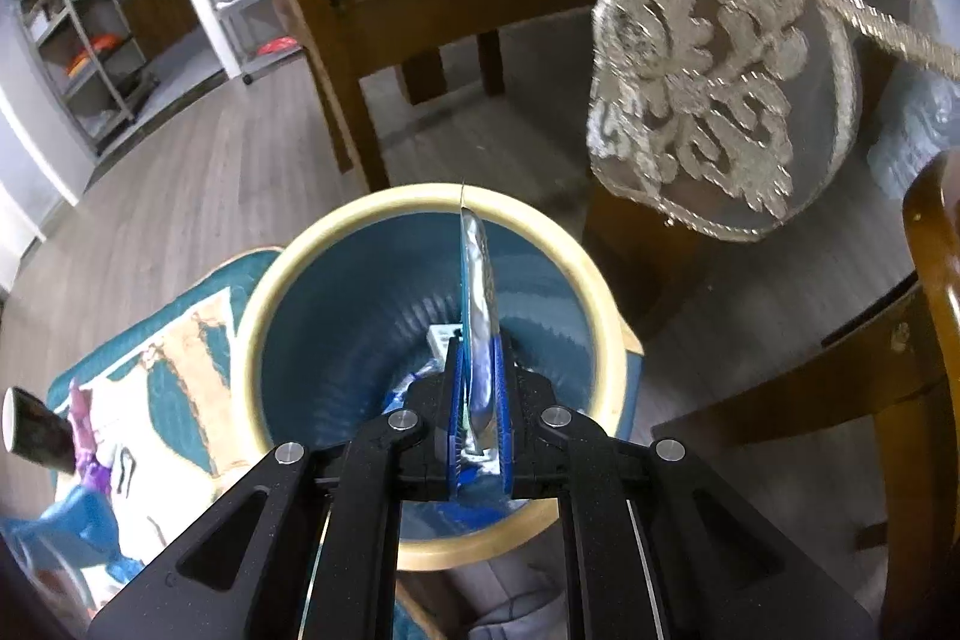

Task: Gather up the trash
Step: 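Carry earphones and blister pack over the teal bin and open both grippers, then move both open grippers back over the cushion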

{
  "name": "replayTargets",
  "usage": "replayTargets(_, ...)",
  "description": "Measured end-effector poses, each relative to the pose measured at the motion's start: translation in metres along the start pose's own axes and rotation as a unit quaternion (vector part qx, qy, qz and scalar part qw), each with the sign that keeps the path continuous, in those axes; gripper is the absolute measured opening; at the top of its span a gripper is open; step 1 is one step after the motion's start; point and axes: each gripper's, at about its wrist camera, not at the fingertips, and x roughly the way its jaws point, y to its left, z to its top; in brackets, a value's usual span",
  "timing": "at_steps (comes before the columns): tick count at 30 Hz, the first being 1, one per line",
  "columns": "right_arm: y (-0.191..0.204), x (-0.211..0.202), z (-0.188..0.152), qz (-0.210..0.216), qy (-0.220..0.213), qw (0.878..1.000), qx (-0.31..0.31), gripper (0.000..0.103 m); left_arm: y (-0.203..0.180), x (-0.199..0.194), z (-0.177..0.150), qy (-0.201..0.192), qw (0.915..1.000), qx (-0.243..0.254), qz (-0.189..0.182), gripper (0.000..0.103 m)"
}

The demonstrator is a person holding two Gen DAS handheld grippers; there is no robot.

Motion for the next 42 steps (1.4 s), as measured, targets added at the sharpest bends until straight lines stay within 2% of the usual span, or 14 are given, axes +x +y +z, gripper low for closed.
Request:
replayTargets(4,-0.003,0.004,0.000,0.012,0.006,1.000,0.013,0.011,-0.002,0.025,0.011,0.010,0.9999,0.009,-0.002,0.001)
replayTargets(10,-0.002,0.009,0.003,0.032,0.008,0.999,0.013,0.011,-0.009,0.062,0.032,0.001,0.9985,-0.013,-0.053,0.001)
replayTargets(17,-0.004,0.018,0.004,0.052,0.025,0.998,0.026,0.011,-0.018,0.104,0.047,0.011,0.9980,-0.022,-0.059,0.002)
replayTargets(20,-0.001,0.025,0.005,0.067,0.038,0.996,0.037,0.011,-0.011,0.104,0.046,0.010,0.9977,-0.031,-0.060,0.016)
replayTargets(22,0.005,0.027,0.006,0.073,0.041,0.996,0.033,0.011,-0.005,0.099,0.042,0.006,0.9980,-0.030,-0.055,0.034)
replayTargets(23,0.009,0.027,0.006,0.075,0.042,0.996,0.029,0.012,-0.002,0.096,0.041,0.003,0.9981,-0.030,-0.053,0.036)
replayTargets(25,0.017,0.025,0.008,0.082,0.041,0.996,0.024,0.019,0.005,0.088,0.037,-0.002,0.9982,-0.034,-0.049,0.041)
replayTargets(30,0.036,0.014,0.010,0.087,0.031,0.996,0.007,0.044,0.029,0.054,0.026,-0.016,0.9983,-0.047,-0.032,0.056)
replayTargets(33,0.050,0.002,0.012,0.087,0.018,0.996,-0.003,0.058,0.046,0.024,0.014,-0.026,0.9985,-0.047,-0.006,0.071)
replayTargets(36,0.068,-0.015,0.012,0.094,-0.001,0.995,-0.020,0.072,0.064,-0.007,-0.001,-0.036,0.9978,-0.052,0.021,0.081)
replayTargets(37,0.073,-0.019,0.012,0.096,-0.007,0.995,-0.027,0.074,0.071,-0.019,-0.007,-0.040,0.9970,-0.059,0.030,0.085)
replayTargets(42,0.118,-0.050,0.001,0.109,-0.032,0.990,-0.083,0.083,0.108,-0.069,-0.037,-0.051,0.9925,-0.091,0.065,0.088)
